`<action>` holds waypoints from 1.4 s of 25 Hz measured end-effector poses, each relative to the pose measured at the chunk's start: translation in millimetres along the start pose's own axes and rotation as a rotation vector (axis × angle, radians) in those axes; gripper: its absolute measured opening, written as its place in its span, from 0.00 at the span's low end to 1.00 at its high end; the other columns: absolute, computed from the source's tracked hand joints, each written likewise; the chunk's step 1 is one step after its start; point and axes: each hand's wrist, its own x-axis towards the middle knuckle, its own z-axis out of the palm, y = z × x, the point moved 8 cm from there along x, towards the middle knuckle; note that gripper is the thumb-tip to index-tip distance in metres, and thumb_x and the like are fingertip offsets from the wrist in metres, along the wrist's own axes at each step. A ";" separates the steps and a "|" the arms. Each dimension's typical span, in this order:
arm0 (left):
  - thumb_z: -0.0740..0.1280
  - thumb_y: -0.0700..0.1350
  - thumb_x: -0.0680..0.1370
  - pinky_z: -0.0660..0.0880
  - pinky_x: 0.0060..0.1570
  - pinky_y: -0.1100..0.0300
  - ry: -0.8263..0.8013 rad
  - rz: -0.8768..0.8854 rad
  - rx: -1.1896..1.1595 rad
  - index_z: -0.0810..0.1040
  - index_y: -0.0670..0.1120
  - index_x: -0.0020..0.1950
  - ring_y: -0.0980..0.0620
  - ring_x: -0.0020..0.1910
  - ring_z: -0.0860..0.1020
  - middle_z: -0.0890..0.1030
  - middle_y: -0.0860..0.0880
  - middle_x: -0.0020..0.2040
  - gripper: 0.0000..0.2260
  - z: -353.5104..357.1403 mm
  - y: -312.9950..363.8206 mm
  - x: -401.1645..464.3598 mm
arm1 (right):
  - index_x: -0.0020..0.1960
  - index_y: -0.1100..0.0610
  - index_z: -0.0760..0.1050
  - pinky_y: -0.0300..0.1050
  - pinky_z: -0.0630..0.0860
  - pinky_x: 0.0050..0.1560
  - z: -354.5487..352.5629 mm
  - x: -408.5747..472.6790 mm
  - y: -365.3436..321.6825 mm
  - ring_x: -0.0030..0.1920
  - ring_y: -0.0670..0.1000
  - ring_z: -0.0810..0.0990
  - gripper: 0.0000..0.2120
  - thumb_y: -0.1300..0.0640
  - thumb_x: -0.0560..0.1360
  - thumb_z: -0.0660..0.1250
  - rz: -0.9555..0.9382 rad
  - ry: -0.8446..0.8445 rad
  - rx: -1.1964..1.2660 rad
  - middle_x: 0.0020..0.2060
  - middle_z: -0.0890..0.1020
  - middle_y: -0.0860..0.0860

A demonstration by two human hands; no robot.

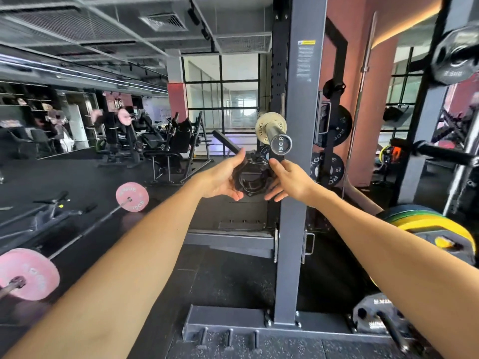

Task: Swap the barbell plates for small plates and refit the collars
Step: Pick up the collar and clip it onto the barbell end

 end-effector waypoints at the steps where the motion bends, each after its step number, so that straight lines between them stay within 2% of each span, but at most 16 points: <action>1: 0.49 0.69 0.78 0.73 0.36 0.56 -0.025 0.010 0.029 0.78 0.42 0.59 0.49 0.32 0.75 0.80 0.44 0.42 0.34 11.3 8.6 -3.6 | 0.58 0.61 0.64 0.53 0.82 0.39 -8.8 -6.8 -2.4 0.38 0.60 0.85 0.21 0.42 0.81 0.52 -0.024 0.014 -0.004 0.43 0.83 0.65; 4: 0.56 0.70 0.75 0.72 0.33 0.57 -0.028 0.021 0.075 0.77 0.42 0.53 0.49 0.28 0.71 0.76 0.44 0.35 0.32 36.8 34.4 -7.8 | 0.57 0.62 0.65 0.53 0.83 0.37 -36.9 -20.2 -11.4 0.35 0.60 0.85 0.23 0.41 0.80 0.53 -0.077 0.068 -0.014 0.38 0.84 0.64; 8: 0.59 0.68 0.75 0.70 0.29 0.59 0.066 0.013 0.009 0.77 0.44 0.52 0.51 0.29 0.72 0.78 0.46 0.36 0.27 47.5 59.3 -0.2 | 0.55 0.64 0.66 0.50 0.83 0.33 -64.7 -24.0 -27.1 0.34 0.60 0.85 0.24 0.41 0.81 0.53 -0.077 0.122 -0.030 0.34 0.83 0.65; 12: 0.59 0.65 0.76 0.71 0.27 0.61 0.175 0.000 -0.083 0.73 0.45 0.59 0.51 0.28 0.72 0.77 0.46 0.36 0.25 39.0 76.3 5.8 | 0.53 0.66 0.67 0.50 0.83 0.34 -78.9 -16.4 -43.6 0.34 0.60 0.85 0.25 0.42 0.81 0.52 -0.057 0.172 -0.073 0.34 0.83 0.66; 17: 0.58 0.64 0.77 0.74 0.32 0.58 0.272 -0.021 -0.105 0.74 0.44 0.58 0.47 0.39 0.74 0.78 0.43 0.47 0.25 35.1 77.5 19.4 | 0.46 0.71 0.74 0.51 0.84 0.38 -85.2 -3.8 -45.8 0.32 0.60 0.85 0.32 0.41 0.81 0.50 -0.013 0.215 -0.172 0.31 0.83 0.64; 21: 0.58 0.67 0.74 0.75 0.30 0.60 0.303 -0.007 -0.114 0.71 0.45 0.67 0.48 0.42 0.78 0.77 0.44 0.62 0.31 36.8 74.7 34.7 | 0.51 0.69 0.71 0.51 0.84 0.36 -87.5 9.4 -34.2 0.33 0.59 0.85 0.28 0.43 0.81 0.50 0.036 0.229 -0.189 0.33 0.84 0.63; 24: 0.61 0.67 0.69 0.75 0.29 0.60 0.334 0.008 -0.136 0.68 0.45 0.69 0.48 0.42 0.78 0.75 0.42 0.66 0.36 30.2 76.5 46.3 | 0.53 0.67 0.71 0.50 0.83 0.35 -92.8 21.1 -33.4 0.36 0.60 0.85 0.25 0.44 0.81 0.52 0.027 0.276 -0.199 0.38 0.84 0.63; 27: 0.61 0.64 0.75 0.75 0.29 0.60 0.319 0.002 -0.162 0.65 0.45 0.69 0.48 0.41 0.78 0.78 0.43 0.61 0.31 22.0 76.7 65.6 | 0.52 0.64 0.73 0.44 0.82 0.30 -99.6 39.1 -30.7 0.38 0.59 0.85 0.20 0.46 0.81 0.56 0.009 0.319 -0.186 0.44 0.83 0.62; 29: 0.61 0.64 0.75 0.74 0.29 0.60 0.294 -0.021 -0.176 0.66 0.44 0.69 0.49 0.39 0.77 0.80 0.43 0.53 0.31 16.7 73.1 83.5 | 0.52 0.63 0.74 0.44 0.82 0.29 -102.8 55.8 -24.0 0.38 0.59 0.85 0.19 0.47 0.81 0.58 0.006 0.330 -0.149 0.44 0.84 0.61; 30: 0.60 0.64 0.76 0.73 0.29 0.60 0.284 -0.028 -0.179 0.68 0.43 0.67 0.49 0.38 0.77 0.80 0.43 0.48 0.30 14.8 72.5 91.7 | 0.52 0.63 0.75 0.44 0.82 0.30 -104.5 63.6 -20.8 0.38 0.59 0.85 0.18 0.47 0.81 0.59 0.006 0.335 -0.136 0.44 0.84 0.61; 32: 0.58 0.63 0.79 0.72 0.30 0.59 0.276 -0.031 -0.162 0.74 0.43 0.57 0.50 0.36 0.76 0.79 0.45 0.42 0.23 8.5 72.9 110.0 | 0.51 0.63 0.75 0.46 0.82 0.30 -108.3 82.5 -13.1 0.36 0.59 0.85 0.18 0.47 0.80 0.60 0.014 0.346 -0.115 0.42 0.84 0.61; 35: 0.56 0.61 0.80 0.77 0.40 0.56 0.255 -0.031 -0.151 0.75 0.45 0.52 0.49 0.40 0.79 0.81 0.44 0.43 0.20 -5.0 73.3 145.8 | 0.50 0.64 0.76 0.47 0.82 0.30 -114.6 121.6 -0.5 0.36 0.58 0.85 0.18 0.48 0.80 0.62 0.012 0.356 -0.080 0.42 0.84 0.62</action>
